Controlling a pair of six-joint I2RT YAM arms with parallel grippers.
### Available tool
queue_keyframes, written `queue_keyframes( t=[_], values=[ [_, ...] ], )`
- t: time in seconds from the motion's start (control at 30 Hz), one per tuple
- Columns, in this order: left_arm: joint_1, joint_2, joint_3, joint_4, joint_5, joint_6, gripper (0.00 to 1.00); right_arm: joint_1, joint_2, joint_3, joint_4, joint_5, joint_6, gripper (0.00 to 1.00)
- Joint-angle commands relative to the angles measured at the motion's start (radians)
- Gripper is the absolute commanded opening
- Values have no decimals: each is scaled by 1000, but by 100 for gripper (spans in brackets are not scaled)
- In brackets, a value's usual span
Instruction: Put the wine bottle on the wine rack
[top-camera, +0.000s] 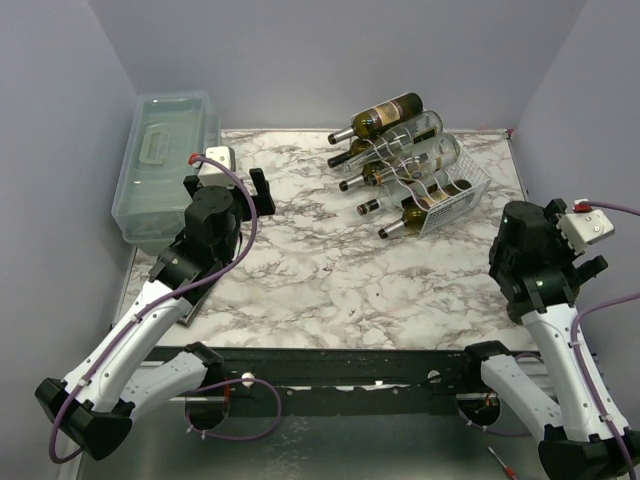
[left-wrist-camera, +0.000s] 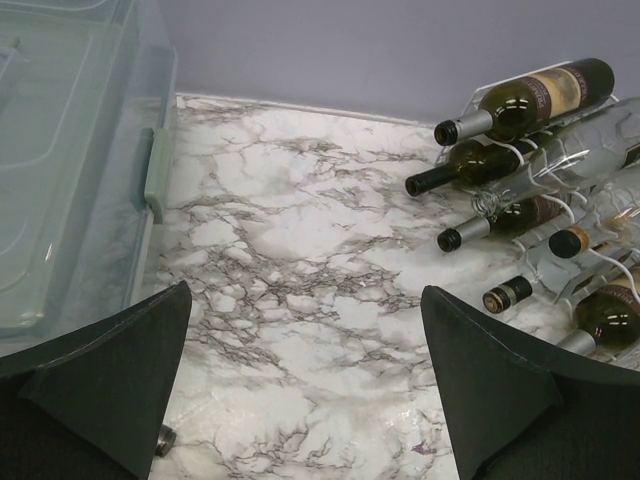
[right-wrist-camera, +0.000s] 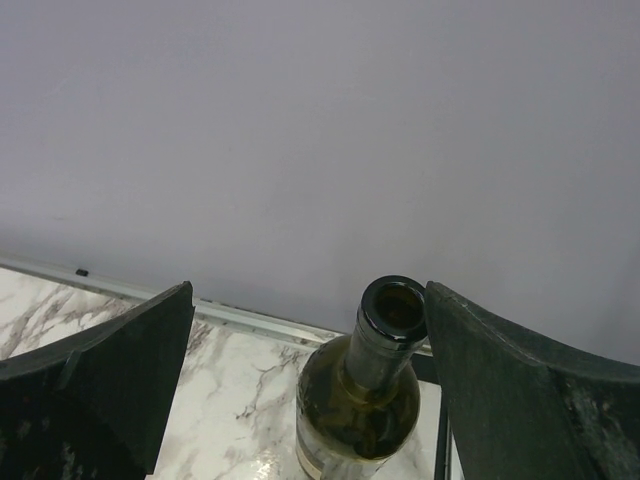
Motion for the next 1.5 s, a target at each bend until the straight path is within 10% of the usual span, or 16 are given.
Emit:
queue_keyframes(
  t=[0.0,1.0,1.47],
  values=[
    [-6,15,27,-1,4,1,99,-2,-36,-69,273,-79,-233,100],
    [-14,-35,41,-16,57,-9,99,-3,-174,-112,623,-134,-595,100],
    [-97,-44,44,-16,25,16,99,-3,-210,-187,425,-43,-304,100]
  ],
)
